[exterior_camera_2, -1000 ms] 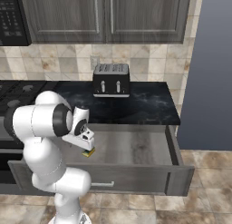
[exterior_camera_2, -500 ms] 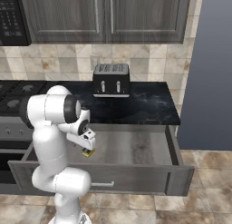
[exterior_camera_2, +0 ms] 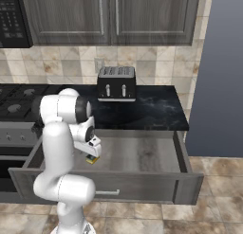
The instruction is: Restock the sink supplies by placing the sponge and soap dispenser on the counter and next to the sink. Make sure the soap dispenser is upright.
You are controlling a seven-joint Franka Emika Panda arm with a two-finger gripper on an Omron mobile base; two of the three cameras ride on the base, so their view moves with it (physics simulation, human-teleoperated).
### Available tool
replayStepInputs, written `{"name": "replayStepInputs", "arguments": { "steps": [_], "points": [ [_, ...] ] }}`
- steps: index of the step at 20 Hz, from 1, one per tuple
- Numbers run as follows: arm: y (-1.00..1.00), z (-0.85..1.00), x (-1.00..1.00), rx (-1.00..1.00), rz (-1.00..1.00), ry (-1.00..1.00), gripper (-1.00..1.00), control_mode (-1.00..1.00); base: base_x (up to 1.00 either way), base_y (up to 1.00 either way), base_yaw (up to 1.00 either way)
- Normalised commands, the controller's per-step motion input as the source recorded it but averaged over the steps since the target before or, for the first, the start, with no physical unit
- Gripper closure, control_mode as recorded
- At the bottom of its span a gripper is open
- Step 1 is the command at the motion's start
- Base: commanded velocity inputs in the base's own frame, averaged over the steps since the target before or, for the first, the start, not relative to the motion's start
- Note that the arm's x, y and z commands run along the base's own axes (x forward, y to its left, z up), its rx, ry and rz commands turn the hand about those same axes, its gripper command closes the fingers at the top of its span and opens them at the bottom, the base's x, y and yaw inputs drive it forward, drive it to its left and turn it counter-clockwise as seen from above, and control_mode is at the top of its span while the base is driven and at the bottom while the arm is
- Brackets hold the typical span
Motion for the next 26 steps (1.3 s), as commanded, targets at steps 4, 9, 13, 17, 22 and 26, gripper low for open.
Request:
{"name": "replayStepInputs", "arguments": {
  "steps": [4,9,13,17,22,26],
  "points": [
    [0.0,-0.21,0.15,-0.03,0.0,0.0,-1.0,-1.0,0.0,0.0,0.0],
    [0.0,-0.05,0.15,0.0,0.0,0.0,-1.0,-1.0,0.0,0.0,0.0],
    [0.0,-0.07,0.14,0.0,0.0,0.0,-1.0,-1.0,0.0,0.0,0.0],
    [0.0,-0.14,0.15,0.0,0.0,0.0,-1.0,-1.0,0.0,0.0,0.0],
    [0.0,-0.16,0.15,0.0,0.0,0.0,-1.0,-1.0,0.0,0.0,0.0],
    [0.0,-0.2,0.16,0.0,0.0,0.0,-1.0,-1.0,0.0,0.0,0.0]
  ]
}}
